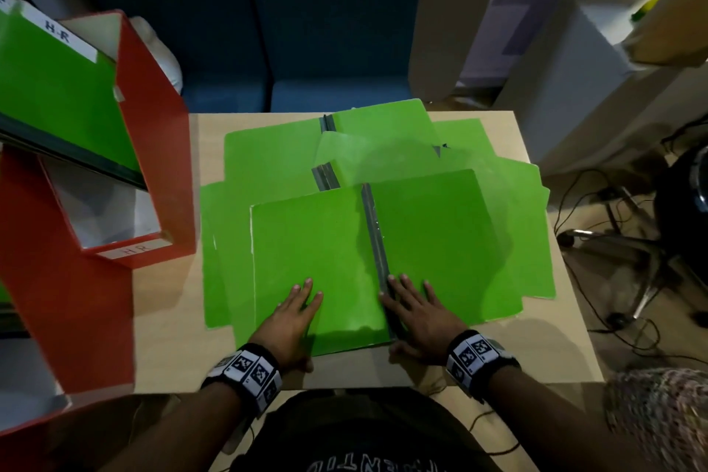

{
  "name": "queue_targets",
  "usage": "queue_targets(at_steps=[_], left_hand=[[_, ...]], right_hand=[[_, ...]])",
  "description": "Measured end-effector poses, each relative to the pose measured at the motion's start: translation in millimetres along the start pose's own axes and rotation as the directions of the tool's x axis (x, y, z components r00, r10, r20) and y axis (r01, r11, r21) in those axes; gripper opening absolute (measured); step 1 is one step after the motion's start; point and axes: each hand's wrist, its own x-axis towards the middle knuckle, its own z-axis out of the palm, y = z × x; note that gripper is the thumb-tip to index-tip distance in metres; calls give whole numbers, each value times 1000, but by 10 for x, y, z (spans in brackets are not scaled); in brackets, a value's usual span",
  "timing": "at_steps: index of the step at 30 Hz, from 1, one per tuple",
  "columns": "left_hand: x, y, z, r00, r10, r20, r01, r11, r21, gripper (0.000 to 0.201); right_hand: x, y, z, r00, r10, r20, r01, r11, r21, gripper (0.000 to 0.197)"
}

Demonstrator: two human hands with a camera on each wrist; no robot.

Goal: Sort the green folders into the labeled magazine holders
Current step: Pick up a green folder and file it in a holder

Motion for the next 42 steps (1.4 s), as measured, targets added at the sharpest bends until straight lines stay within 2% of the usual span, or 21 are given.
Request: queue_targets(at_steps=[2, 4, 9, 11, 12, 14, 17, 18, 20, 23, 27, 28, 30, 32, 35, 38, 42], left_hand=[[-30, 8, 3, 1000, -8, 19, 8, 1000, 9, 124], [-60, 29, -16, 998, -2, 65, -1, 999, 46, 118], [-147, 144, -65, 989, 25, 147, -50, 984, 173, 106], [-182, 191, -45, 990, 53, 128, -79, 975, 208, 103], [-192, 202, -32, 992, 80, 99, -100, 970, 220, 102], [-216, 230, -31, 992, 122, 42, -129, 967, 219, 99], [-229, 274, -102, 985, 129, -117, -110, 982, 152, 88], [-225, 282, -152, 975, 121, -186, -102, 989, 112, 82], [-205, 261, -283, 953, 89, -289, -82, 996, 36, 80], [-188, 205, -535, 893, 91, -441, -96, 995, 11, 77], [-244, 163, -853, 837, 174, -518, -169, 984, 56, 46], [-270, 151, -934, 810, 208, -548, -188, 978, 92, 40], [-338, 133, -1100, 730, 291, -618, -228, 957, 182, 29], [-411, 133, -1266, 659, 373, -653, -260, 928, 268, 38], [-516, 162, -1528, 517, 467, -717, -278, 884, 375, 35], [-575, 197, -1765, 407, 482, -776, -271, 875, 402, 29], [-585, 264, -1993, 308, 452, -837, -227, 889, 397, 22]], right_hand=[[-25, -62, 13, 999, -34, 42, 38, 994, -98, 95], [-21, -100, -17, 995, -5, 96, 13, 996, -88, 95], [-58, -133, -161, 990, -41, 138, 58, 991, -119, 82], [-63, -121, -216, 989, -68, 135, 84, 989, -123, 77], [-57, -113, -244, 991, -92, 98, 103, 988, -117, 74], [-39, -92, -309, 979, -191, -68, 181, 975, -131, 67], [-9, -68, -407, 895, -322, -309, 278, 944, -179, 57], [11, -77, -470, 861, -341, -377, 289, 938, -190, 57], [37, -115, -638, 829, -328, -453, 275, 944, -181, 56], [44, -163, -807, 831, -266, -488, 230, 964, -134, 45], [29, -227, -995, 819, -195, -540, 200, 979, -50, 40], [24, -236, -1041, 808, -189, -559, 195, 980, -50, 39], [-1, -253, -1147, 775, -186, -605, 192, 980, -55, 39], [-43, -256, -1272, 729, -190, -658, 199, 978, -62, 39], [-104, -238, -1494, 681, -185, -708, 202, 978, -62, 37], [-161, -227, -1739, 647, -178, -741, 189, 979, -71, 35], [-246, -241, -2018, 600, -191, -777, 168, 980, -110, 31]])
